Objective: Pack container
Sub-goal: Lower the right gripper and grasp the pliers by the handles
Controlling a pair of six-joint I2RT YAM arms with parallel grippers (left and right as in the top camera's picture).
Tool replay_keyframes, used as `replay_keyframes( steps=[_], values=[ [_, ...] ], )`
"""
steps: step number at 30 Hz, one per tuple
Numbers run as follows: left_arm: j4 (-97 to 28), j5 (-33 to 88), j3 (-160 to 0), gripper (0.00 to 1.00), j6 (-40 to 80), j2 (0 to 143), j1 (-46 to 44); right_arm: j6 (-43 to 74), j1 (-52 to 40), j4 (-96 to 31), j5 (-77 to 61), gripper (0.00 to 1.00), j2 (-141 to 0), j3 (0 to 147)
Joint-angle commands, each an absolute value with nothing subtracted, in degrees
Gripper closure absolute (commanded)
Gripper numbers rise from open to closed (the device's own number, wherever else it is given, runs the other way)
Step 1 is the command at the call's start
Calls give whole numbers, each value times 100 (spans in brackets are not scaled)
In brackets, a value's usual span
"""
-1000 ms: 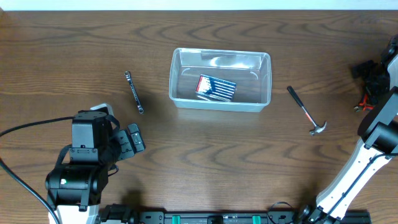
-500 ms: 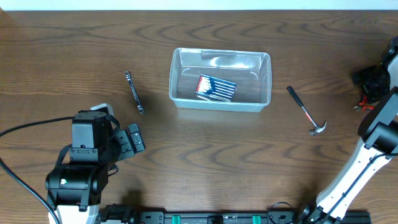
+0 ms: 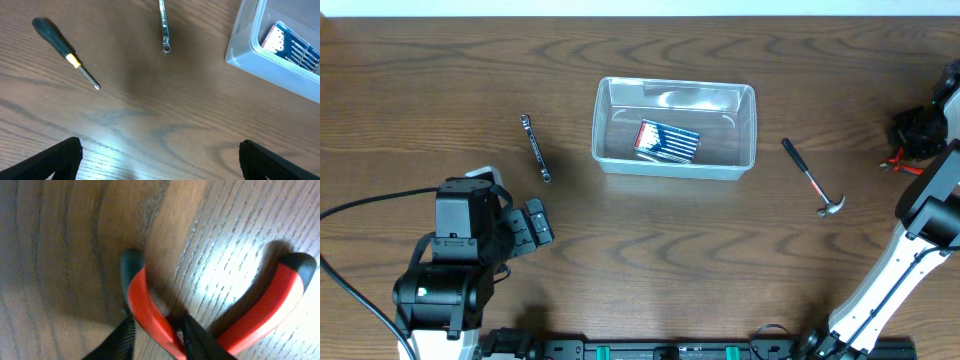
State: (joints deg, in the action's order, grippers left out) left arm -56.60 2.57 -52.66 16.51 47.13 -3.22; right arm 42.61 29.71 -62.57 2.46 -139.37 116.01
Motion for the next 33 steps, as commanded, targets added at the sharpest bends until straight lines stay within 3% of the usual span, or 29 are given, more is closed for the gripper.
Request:
replay_keyframes(
  steps=[1,11,25,33],
  values=[
    [-5671,187,-5391,2,1675,4716,-346,4252,2980,-6353,274,75,-14178,11614],
    [-5671,187,-5391,2,1656,4716,-346,3994,2980,-6460,226,99,-14178,11614],
    [-5666,176,-5391,2,1656,4716,-346,3387,2921,-6591,143,99,-14153,11622],
    [-5671,10,-5391,2,1658,4716,-346,2217,2591,-6729,38,99,-13587,11627]
  ],
)
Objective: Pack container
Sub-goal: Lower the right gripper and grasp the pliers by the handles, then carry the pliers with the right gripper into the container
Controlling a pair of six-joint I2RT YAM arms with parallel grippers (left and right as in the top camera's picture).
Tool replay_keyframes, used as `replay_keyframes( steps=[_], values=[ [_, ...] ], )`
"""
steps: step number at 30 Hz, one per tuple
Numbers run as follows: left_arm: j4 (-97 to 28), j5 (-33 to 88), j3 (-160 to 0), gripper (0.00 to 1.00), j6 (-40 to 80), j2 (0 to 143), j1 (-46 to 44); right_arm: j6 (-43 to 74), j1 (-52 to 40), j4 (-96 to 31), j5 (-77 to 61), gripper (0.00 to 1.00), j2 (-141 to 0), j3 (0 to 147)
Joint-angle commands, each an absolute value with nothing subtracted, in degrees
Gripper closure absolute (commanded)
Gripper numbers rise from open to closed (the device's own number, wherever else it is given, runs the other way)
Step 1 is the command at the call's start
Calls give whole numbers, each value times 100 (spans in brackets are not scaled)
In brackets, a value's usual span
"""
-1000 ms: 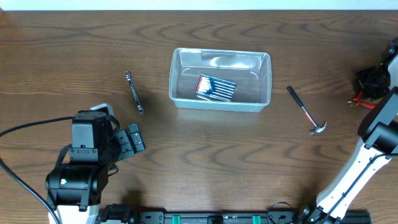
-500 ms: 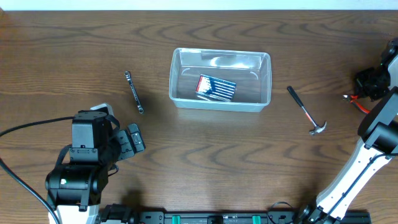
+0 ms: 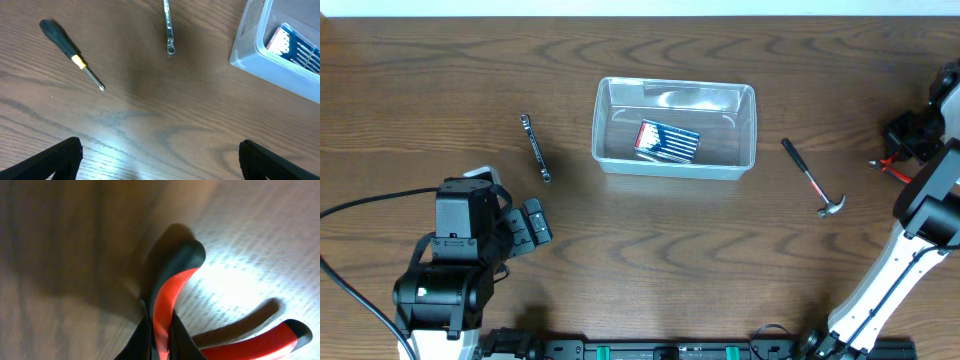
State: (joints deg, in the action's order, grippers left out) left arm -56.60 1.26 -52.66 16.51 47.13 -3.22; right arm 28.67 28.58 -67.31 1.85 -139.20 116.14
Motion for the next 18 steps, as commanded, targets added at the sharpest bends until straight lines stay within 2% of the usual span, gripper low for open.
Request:
replay_keyframes(
  steps=[1,9,14,18],
  values=[
    [-5671,10,-5391,2,1658,4716,-346,2152,2523,-6705,38,99,-13456,11627],
    [-5675,14,-5391,2,1658,4716,-346,237,1505,-6726,-941,99,-12044,11843],
    [-5675,14,-5391,2,1658,4716,-346,-521,320,-6799,-921,99,-11286,11920],
    [-5675,21,-5391,2,1658,4716,-346,-1791,-875,-6753,-902,99,-11124,11920]
  ],
)
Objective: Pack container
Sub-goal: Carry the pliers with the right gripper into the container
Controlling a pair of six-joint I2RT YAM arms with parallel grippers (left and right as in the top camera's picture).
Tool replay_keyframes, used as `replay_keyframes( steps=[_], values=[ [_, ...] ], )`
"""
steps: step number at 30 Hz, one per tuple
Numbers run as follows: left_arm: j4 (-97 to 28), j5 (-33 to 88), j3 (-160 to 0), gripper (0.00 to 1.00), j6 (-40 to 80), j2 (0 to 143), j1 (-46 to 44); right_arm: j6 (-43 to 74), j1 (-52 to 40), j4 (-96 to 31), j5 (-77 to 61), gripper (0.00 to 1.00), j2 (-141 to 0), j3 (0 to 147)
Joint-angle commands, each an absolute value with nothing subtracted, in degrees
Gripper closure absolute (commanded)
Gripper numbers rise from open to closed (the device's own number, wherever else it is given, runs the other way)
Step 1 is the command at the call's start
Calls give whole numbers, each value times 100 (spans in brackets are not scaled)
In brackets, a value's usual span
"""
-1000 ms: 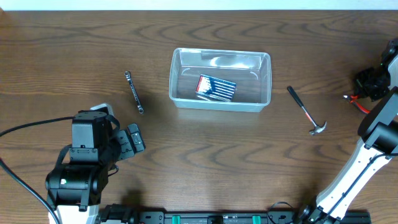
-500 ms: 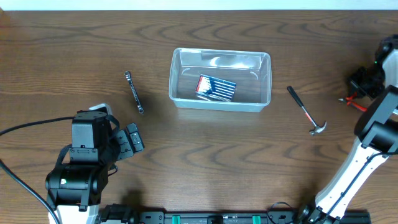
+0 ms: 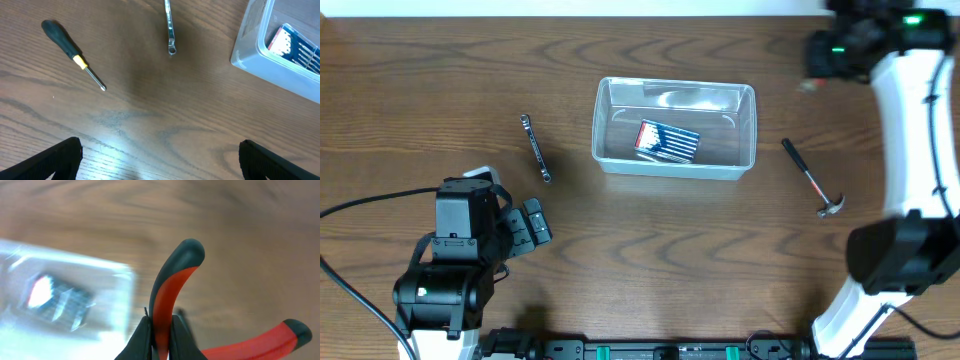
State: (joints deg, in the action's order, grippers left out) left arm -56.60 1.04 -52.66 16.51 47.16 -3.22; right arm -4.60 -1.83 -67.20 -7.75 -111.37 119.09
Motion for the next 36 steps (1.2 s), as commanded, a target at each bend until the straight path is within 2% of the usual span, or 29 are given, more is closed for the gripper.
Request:
replay_keyframes(
  steps=[1,4,9,19,29,36],
  values=[
    [-5675,21,-5391,2,1658,4713,-346,-2123,-1122,-6777,-862,99,-11142,11917],
    [-5675,45,-5391,2,1660,4709,-346,-2871,-1914,-6805,-298,99,-11288,11917],
    [-5688,47,-5391,2,1658,4709,-346,-3092,-2510,-6796,-14,99,-11487,11913],
    [-5699,62,-5391,2,1660,4709,-346,-1892,-2412,-6838,-368,99,-12280,11907],
    [-5870,60,-5391,2,1658,4709,-346,-1761,-2327,-6829,-322,99,-13375,11907],
    [-5889,49,-5391,2,1612,4709,-346,-1619,-2021,-6836,-316,99,-13572,11907]
  ],
)
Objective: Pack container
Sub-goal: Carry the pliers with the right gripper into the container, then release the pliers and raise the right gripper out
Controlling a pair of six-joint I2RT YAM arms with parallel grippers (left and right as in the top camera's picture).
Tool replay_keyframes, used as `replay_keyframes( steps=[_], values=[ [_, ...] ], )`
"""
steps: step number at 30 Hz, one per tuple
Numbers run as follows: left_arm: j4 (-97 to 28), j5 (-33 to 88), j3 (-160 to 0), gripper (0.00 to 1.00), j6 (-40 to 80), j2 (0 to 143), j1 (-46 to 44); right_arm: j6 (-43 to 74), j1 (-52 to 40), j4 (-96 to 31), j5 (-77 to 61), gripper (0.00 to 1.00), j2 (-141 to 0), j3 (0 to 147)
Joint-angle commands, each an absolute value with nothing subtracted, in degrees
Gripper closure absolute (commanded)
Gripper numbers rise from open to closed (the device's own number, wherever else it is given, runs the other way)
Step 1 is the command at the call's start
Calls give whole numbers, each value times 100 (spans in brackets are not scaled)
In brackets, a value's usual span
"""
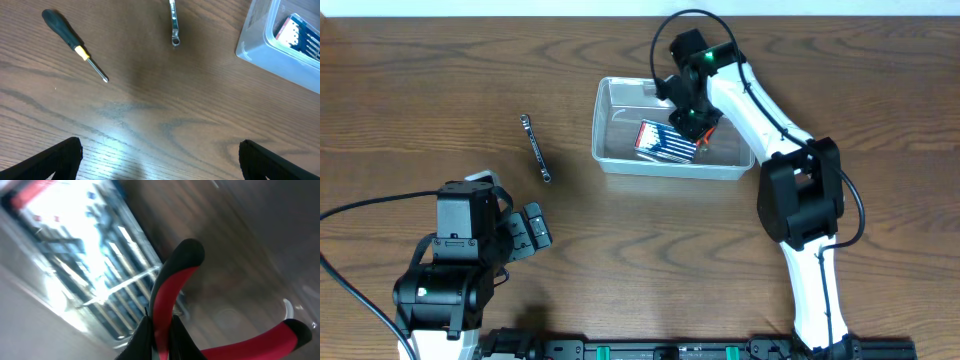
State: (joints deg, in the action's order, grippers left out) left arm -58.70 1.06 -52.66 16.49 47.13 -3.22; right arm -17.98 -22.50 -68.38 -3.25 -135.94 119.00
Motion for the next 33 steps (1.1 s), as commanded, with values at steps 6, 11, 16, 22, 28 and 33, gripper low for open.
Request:
replay_keyframes(
  steps=[6,11,16,22,28,33],
  values=[
    [-5889,49,-5391,2,1614,4709,-346,-1568,-1678,-7061,-322,67,-13572,11907],
    [-5885,36,-5391,2,1614,4709,-346,-1588,-1603,-7201,-322,50,-13572,11907],
    [-5887,36,-5391,2,1614,4709,-346,-1535,-1664,-7258,-325,49,-13563,11915],
    [-5885,34,-5391,2,1614,4709,-346,-1522,-1887,-7290,-327,48,-13139,12110],
    [-5826,34,-5391,2,1612,4709,-346,-683,-1699,-7148,75,46,-11950,12510],
    [-5793,34,-5391,2,1614,4709,-346,1564,-902,-7347,672,24,-11187,12519]
  ],
)
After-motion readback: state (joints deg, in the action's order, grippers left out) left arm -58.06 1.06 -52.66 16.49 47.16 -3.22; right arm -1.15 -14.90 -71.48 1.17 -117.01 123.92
